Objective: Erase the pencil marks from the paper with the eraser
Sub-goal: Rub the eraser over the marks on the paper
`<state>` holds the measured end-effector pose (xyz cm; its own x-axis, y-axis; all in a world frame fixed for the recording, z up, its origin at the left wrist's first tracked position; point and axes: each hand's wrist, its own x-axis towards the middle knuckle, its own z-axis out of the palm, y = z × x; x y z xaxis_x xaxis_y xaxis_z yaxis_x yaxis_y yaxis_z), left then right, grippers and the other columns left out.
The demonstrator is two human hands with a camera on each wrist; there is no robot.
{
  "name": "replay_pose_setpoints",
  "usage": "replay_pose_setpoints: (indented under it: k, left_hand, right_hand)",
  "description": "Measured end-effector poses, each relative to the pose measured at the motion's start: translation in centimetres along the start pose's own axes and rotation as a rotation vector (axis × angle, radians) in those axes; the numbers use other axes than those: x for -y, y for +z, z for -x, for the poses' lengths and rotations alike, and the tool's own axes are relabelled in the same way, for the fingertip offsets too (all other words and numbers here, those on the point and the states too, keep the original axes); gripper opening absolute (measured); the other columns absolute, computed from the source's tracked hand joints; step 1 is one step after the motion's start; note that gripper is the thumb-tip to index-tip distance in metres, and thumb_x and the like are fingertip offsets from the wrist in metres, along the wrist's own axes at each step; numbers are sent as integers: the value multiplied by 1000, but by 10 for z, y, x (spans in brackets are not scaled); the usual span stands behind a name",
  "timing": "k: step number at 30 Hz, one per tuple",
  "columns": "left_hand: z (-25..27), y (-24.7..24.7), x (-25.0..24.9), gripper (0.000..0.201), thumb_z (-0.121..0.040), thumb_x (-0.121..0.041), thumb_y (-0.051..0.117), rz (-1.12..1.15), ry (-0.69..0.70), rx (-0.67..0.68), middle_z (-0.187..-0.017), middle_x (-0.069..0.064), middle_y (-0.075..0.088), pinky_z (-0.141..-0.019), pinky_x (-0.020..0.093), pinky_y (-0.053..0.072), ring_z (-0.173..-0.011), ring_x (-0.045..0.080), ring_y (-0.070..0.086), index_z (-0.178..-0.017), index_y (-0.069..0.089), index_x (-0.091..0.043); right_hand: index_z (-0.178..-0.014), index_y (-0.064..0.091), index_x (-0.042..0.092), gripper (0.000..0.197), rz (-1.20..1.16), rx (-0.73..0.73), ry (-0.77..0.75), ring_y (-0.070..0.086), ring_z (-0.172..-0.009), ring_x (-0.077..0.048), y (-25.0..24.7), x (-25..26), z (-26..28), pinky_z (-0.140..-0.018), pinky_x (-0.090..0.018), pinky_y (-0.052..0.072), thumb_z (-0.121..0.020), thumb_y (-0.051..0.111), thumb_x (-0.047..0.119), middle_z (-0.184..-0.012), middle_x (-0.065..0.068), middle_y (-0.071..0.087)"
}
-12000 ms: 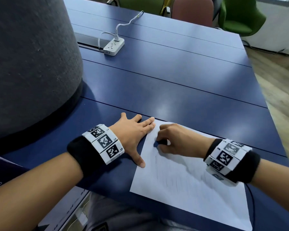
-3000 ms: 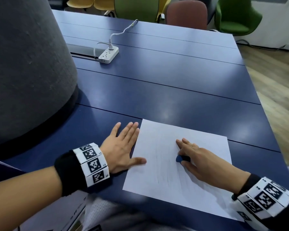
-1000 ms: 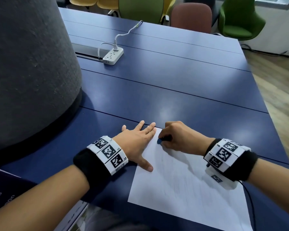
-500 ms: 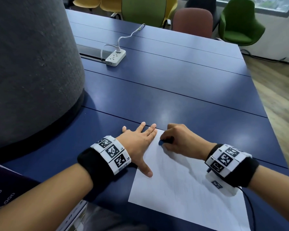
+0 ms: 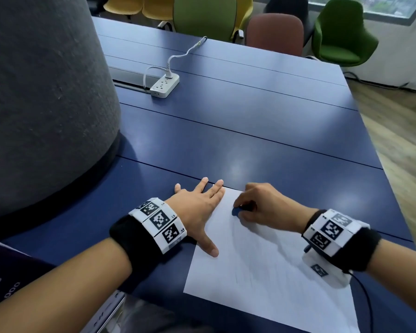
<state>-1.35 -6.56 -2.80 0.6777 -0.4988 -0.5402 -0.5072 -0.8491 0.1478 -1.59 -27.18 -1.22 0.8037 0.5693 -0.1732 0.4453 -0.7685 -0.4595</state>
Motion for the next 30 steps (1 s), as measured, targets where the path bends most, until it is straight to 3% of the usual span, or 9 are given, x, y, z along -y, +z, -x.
replay_pose_setpoints:
  k: [4, 8, 10, 14, 19, 22, 25, 30]
  left_hand:
    - [-1, 0, 1, 145, -54, -77, 75, -4, -3, -1, -158, -13, -26, -106, 75, 11, -148, 19, -21, -154, -15, -22]
    - [-2, 1, 1, 146, -53, -77, 75, -10, -4, 3, -158, -13, -27, -105, 76, 12, -148, 21, -21, -154, -15, -21]
    - [-1, 0, 0, 146, -53, -77, 75, -14, -2, 1, -159, -12, -26, -104, 76, 13, -148, 21, -20, -154, -14, -21]
    - [0, -1, 0, 145, -54, -76, 76, -12, -2, -6, -159, -12, -25, -105, 75, 13, -148, 20, -20, -154, -14, -21]
    - [0, -1, 0, 146, -54, -76, 76, -19, -9, 7, -159, -12, -27, -106, 74, 13, -148, 20, -21, -154, -15, -21]
    - [0, -1, 0, 145, -54, -76, 76, -14, -8, 5, -159, -12, -26, -106, 74, 12, -148, 20, -21, -154, -15, -21]
    - [0, -2, 0, 145, -54, -76, 76, -9, -10, 3, -159, -13, -26, -106, 74, 12, -148, 19, -21, -154, -14, -22]
    - [-1, -2, -1, 146, -54, -77, 75, -22, -15, 16, -159, -12, -27, -106, 74, 11, -148, 20, -21, -154, -15, -20]
  right_hand:
    - [-93, 76, 19, 14, -23, -139, 103, 47, -68, 0, 0, -12, -5, -61, -9, 35, -84, 65, 18, -74, 4, 52]
    - [-94, 75, 16, 13, -29, -31, 19, 48, -71, 3, 7, 2, 8, -62, -8, 36, -85, 66, 17, -73, 7, 51]
    - [-93, 74, 17, 12, -2, -50, 40, 47, -71, 5, 1, -2, 1, -63, -9, 35, -85, 65, 16, -72, 11, 49]
    - [-94, 74, 17, 14, 1, -144, 120, 47, -69, -1, 0, -11, -10, -66, -16, 35, -84, 64, 15, -81, 3, 52]
    - [-97, 73, 19, 14, 3, -24, 47, 47, -69, -5, 9, 2, 5, -66, -17, 39, -87, 63, 17, -83, 2, 50]
    - [-97, 73, 15, 15, 15, -101, 74, 45, -69, 0, 2, -3, -9, -65, -16, 32, -86, 63, 16, -84, -1, 54]
    - [-97, 72, 12, 15, 11, -155, 112, 44, -69, -7, 6, -4, -13, -67, -19, 33, -86, 62, 16, -86, -4, 54]
    - [-97, 72, 18, 14, -11, -50, 54, 48, -66, -7, 18, 8, 11, -64, -18, 40, -87, 63, 18, -85, 5, 47]
